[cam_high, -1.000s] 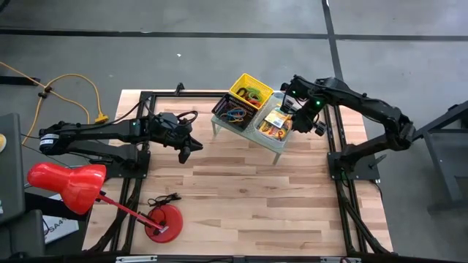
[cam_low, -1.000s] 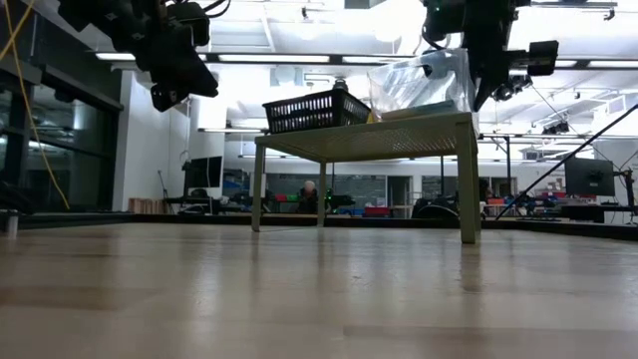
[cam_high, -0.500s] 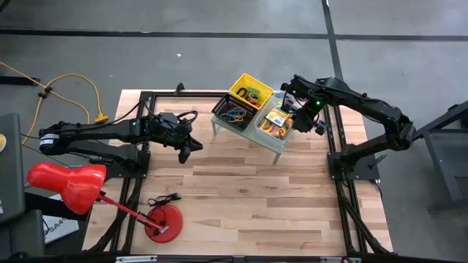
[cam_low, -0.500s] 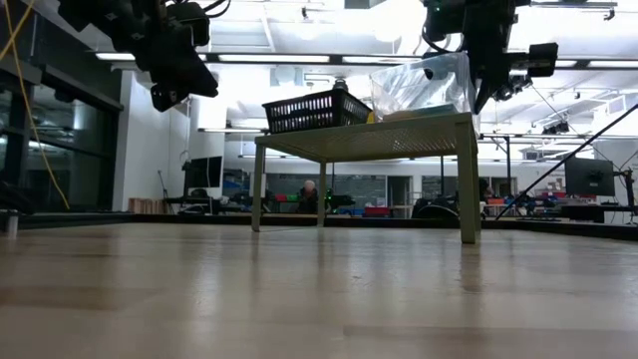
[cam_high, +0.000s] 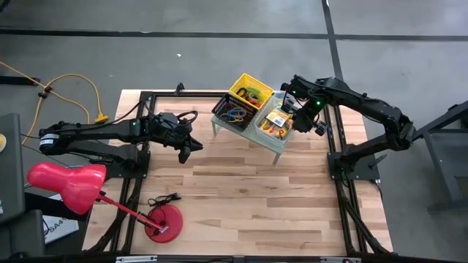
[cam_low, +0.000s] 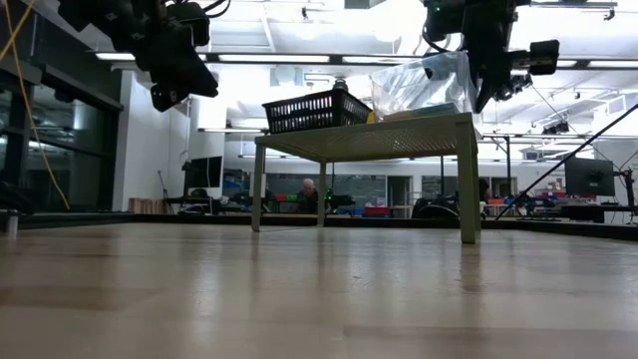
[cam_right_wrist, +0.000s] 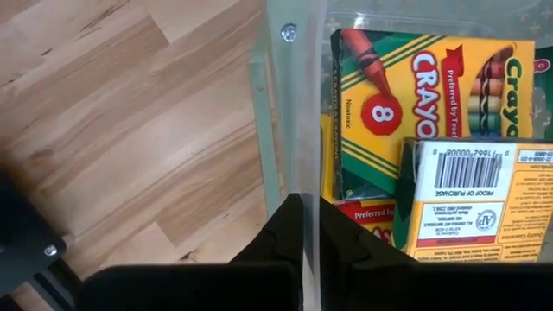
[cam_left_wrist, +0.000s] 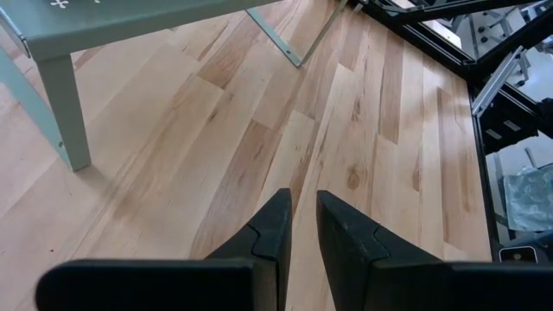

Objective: Pick & Place Office Desk Supplies
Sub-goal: Put the transparent bin with crayon boxes on the shelf

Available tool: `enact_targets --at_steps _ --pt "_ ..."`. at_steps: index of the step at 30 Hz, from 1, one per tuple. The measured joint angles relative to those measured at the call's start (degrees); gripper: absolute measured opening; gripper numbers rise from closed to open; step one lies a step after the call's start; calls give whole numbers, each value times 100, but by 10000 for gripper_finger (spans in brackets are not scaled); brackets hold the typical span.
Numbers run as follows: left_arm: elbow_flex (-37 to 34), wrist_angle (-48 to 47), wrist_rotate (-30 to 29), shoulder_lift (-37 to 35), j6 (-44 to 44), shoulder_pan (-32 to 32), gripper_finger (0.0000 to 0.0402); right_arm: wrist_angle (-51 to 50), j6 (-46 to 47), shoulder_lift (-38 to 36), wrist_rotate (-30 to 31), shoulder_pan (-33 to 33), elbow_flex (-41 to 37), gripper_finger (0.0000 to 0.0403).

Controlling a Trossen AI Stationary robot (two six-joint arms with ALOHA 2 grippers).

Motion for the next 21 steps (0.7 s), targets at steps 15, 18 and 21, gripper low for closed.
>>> enact_targets --at_steps 15,18,21 --pt "-1 0 0 0 0 0 52 421 517 -2 79 7 0 3" --pt "0 0 0 0 1 0 52 419 595 -2 76 7 0 3" --pt "0 0 0 0 0 0 52 419 592 -2 68 7 0 3"
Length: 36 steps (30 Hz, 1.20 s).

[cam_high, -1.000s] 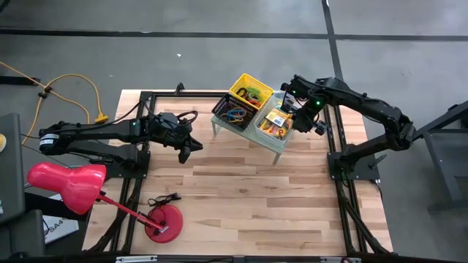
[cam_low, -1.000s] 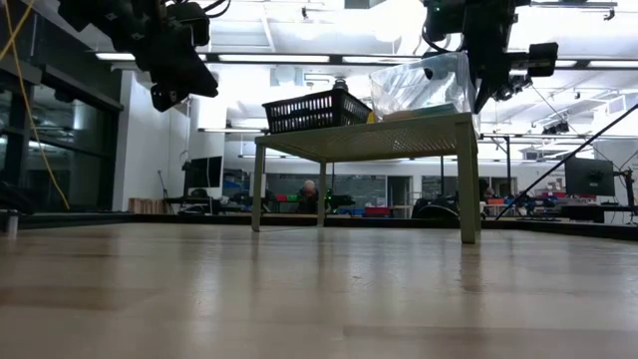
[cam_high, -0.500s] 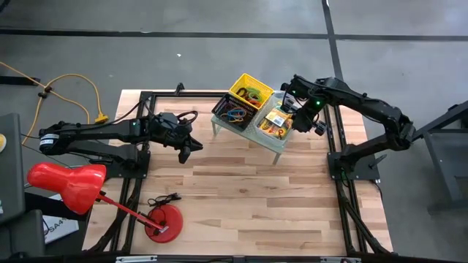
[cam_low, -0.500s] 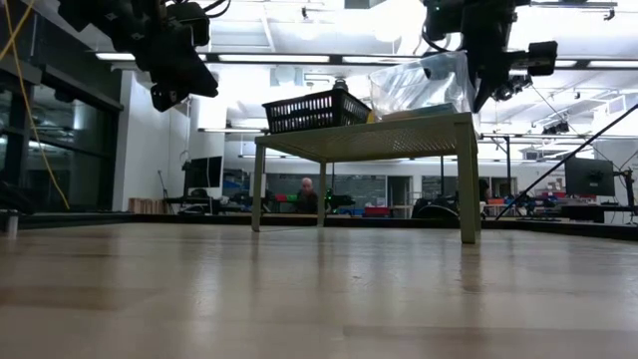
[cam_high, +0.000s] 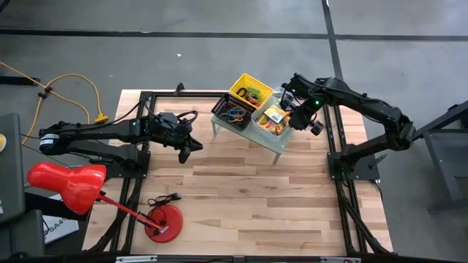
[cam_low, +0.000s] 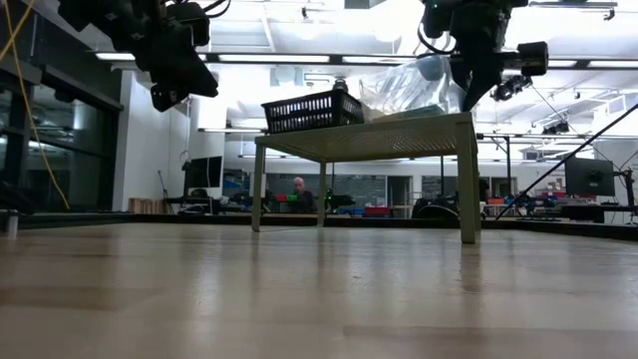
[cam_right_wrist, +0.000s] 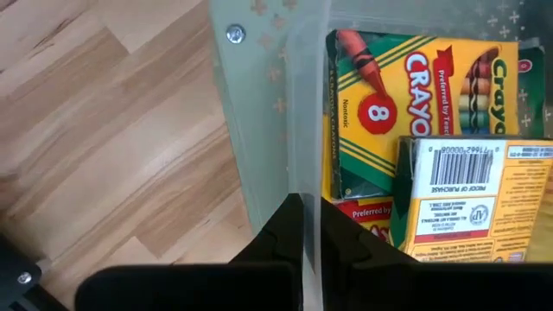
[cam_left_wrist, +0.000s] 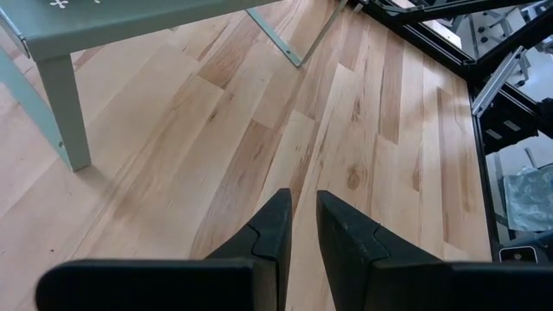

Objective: Pick & Place Office Desk Supplies
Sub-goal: Put the transparent bin with crayon boxes on the shelf

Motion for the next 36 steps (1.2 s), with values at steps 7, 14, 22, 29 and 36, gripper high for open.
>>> enact_targets --at_steps 7,14,22,29,36 --pt "0 0 0 0 2 0 52 15 75 0 345 -7 0 3" --pt "-2 0 1 0 0 0 52 116 -202 -2 186 60 0 3" --pt "-2 0 0 0 1 0 52 75 -243 -2 85 103 -2 3" --pt "-2 0 0 0 1 0 52 8 -173 -2 -21 103 -4 3" --pt "0 0 -1 0 2 0 52 -18 -160 -2 -255 104 -9 3"
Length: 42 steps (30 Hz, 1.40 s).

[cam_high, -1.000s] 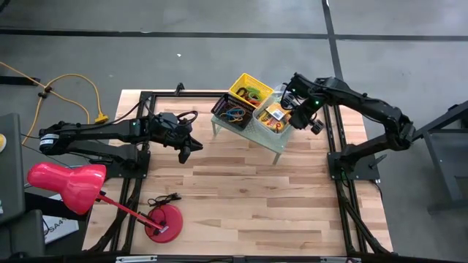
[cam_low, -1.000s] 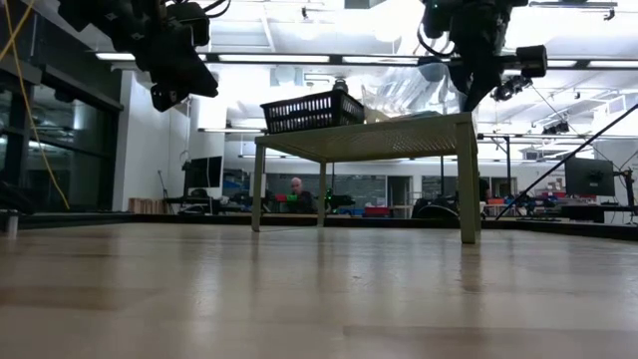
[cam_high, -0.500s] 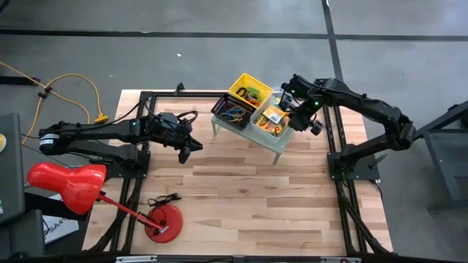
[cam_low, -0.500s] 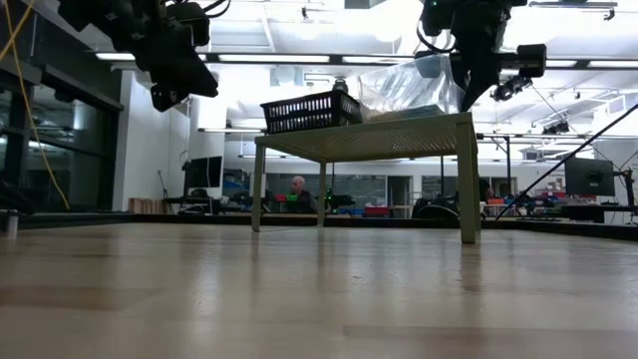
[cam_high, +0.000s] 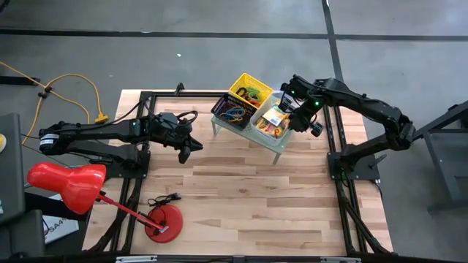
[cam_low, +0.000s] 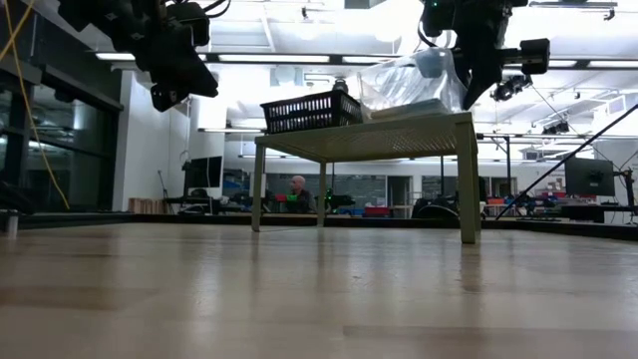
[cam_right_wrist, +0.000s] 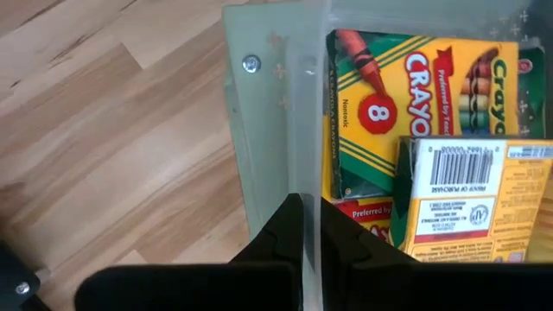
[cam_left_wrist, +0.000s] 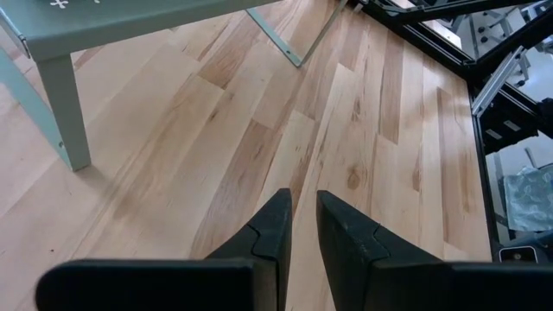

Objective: Pick & Place Office Desk Supplies
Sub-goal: Put the transparent bin with crayon boxes on the shelf

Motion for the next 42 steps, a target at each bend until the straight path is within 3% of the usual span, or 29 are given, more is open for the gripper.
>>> enact_targets --at_steps 32,42 --pt "0 3 2 0 -2 0 52 -50 -321 0 53 19 0 3" --pt "0 13 2 0 -2 0 52 -52 -300 0 -199 21 0 3"
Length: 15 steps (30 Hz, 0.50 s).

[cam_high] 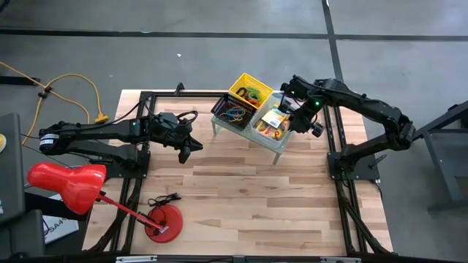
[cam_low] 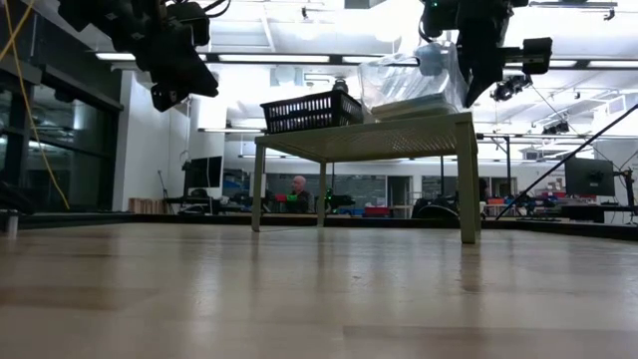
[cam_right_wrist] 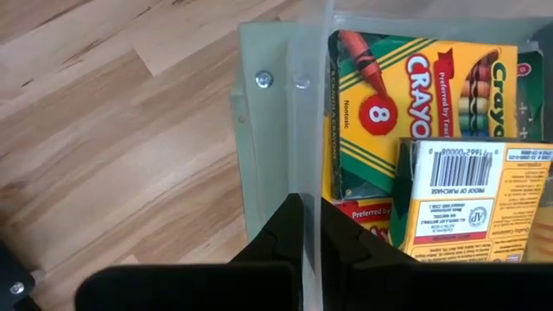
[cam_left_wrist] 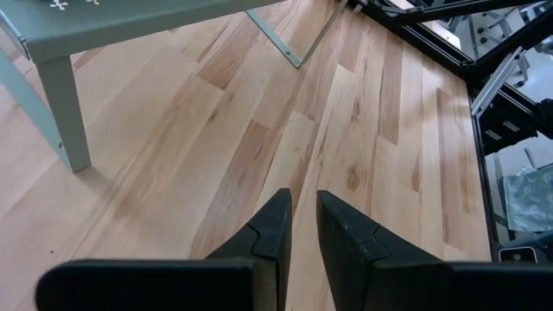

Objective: Pick & Place Office Desk Supplies
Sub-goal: Put the transparent bin with crayon boxes on the shelf

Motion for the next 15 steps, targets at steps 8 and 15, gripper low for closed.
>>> enact_targets --at_steps 8,15 --pt "-1 2 0 0 0 0 52 -11 22 0 -46 0 0 14" --pt "0 2 0 0 0 0 52 -11 229 0 38 -1 9 88"
